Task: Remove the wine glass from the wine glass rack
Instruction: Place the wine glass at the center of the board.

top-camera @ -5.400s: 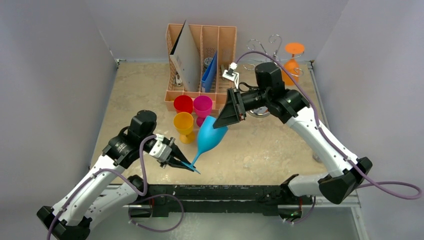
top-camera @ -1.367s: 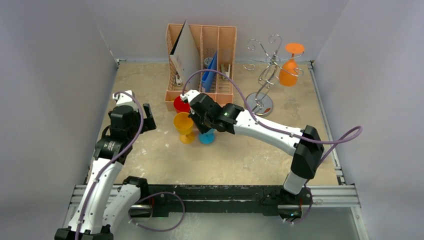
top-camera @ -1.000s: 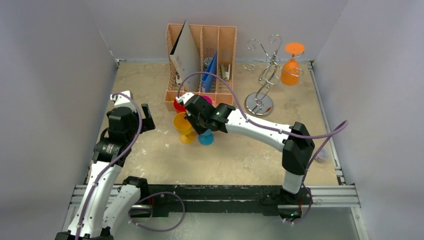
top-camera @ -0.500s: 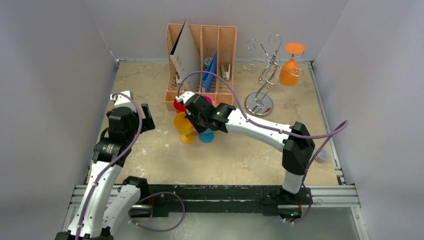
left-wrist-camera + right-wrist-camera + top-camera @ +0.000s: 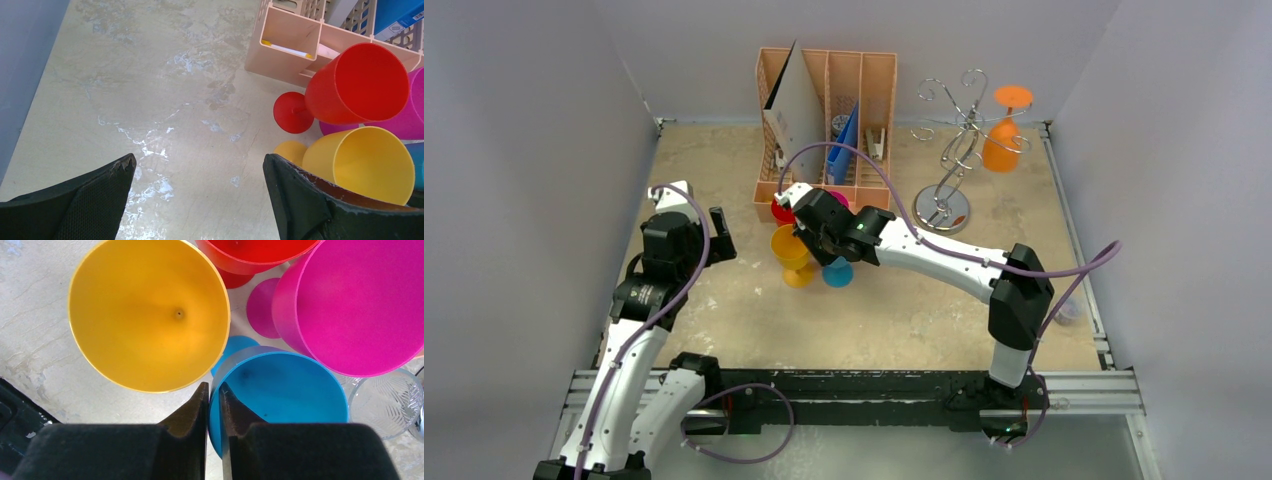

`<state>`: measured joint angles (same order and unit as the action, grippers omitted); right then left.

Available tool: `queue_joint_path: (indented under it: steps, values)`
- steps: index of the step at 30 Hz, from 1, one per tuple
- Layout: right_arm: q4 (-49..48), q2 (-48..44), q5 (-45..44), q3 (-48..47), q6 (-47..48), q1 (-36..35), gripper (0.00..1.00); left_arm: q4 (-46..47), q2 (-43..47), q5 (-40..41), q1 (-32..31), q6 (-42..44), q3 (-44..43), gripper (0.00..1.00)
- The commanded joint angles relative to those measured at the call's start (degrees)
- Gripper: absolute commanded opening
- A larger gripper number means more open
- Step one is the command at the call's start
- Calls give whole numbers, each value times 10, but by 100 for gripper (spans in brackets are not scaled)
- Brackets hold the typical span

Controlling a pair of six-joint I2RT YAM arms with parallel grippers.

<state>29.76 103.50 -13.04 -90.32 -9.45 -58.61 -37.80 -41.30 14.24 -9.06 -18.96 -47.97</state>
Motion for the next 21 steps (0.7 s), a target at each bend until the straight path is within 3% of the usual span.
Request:
queue_joint_path:
  steps: [1,15,21]
  values:
    - [5,-27,-20,-15,9,-2,15,16,1,-5,4,-6,2,97]
    - [43,-77,2,-60,19,-2,29,16,-17,-18,4,-4,0,96]
    - [49,-176,-53,-32,28,-1,38,14,-19,-18,4,-3,0,96]
